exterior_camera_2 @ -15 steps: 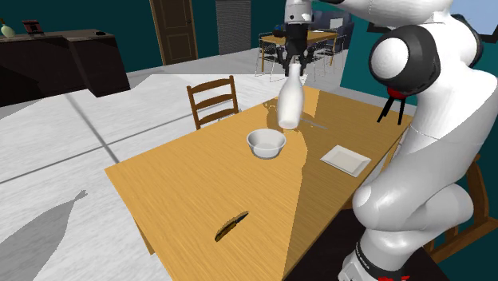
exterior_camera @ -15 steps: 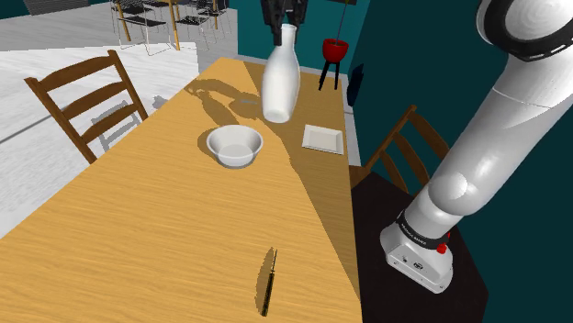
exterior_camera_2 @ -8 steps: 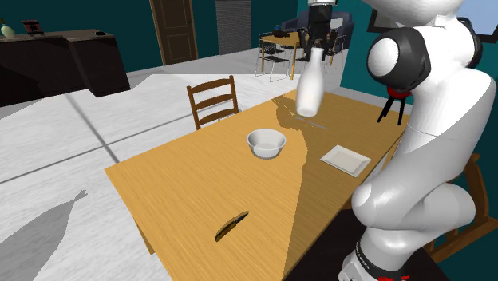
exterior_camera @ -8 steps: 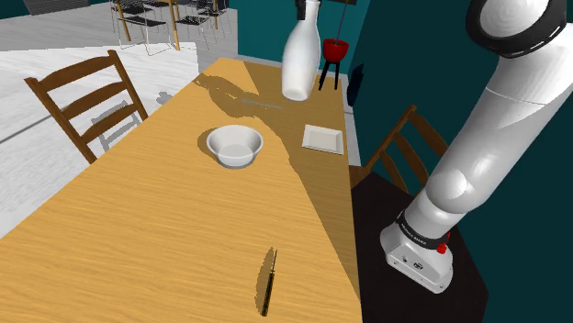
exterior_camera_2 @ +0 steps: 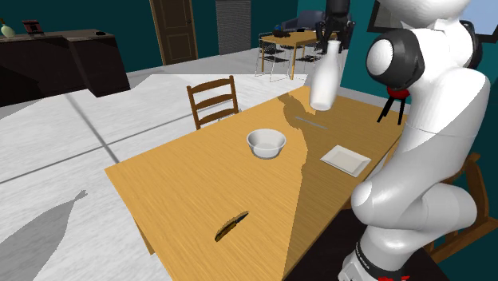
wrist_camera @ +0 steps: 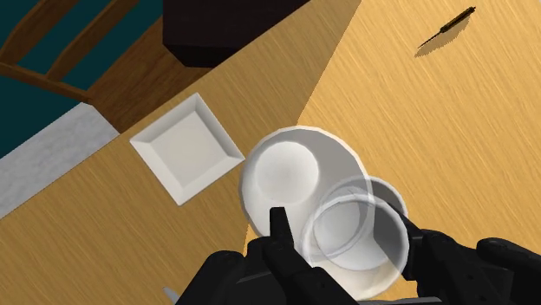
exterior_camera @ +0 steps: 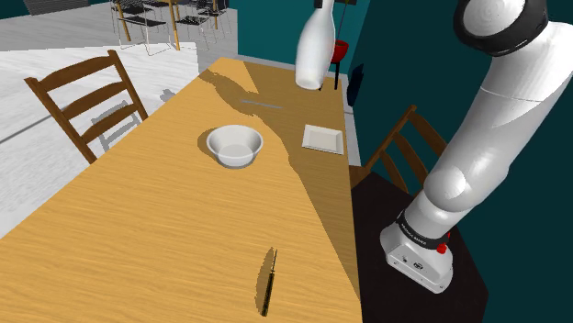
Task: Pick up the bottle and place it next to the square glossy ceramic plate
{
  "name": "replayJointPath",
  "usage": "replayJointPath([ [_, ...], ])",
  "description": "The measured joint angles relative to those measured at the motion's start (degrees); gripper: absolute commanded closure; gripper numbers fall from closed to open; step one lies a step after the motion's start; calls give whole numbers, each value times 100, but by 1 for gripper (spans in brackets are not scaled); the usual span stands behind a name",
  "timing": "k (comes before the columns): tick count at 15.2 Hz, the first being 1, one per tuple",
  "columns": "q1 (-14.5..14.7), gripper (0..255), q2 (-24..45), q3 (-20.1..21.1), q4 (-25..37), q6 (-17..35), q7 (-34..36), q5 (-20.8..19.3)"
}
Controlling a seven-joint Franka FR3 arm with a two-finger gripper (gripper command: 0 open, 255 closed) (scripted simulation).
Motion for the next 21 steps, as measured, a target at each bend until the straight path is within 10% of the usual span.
replayJointPath([
  [21,-178,255,-1129,-104,-3221,2115,-186,238],
])
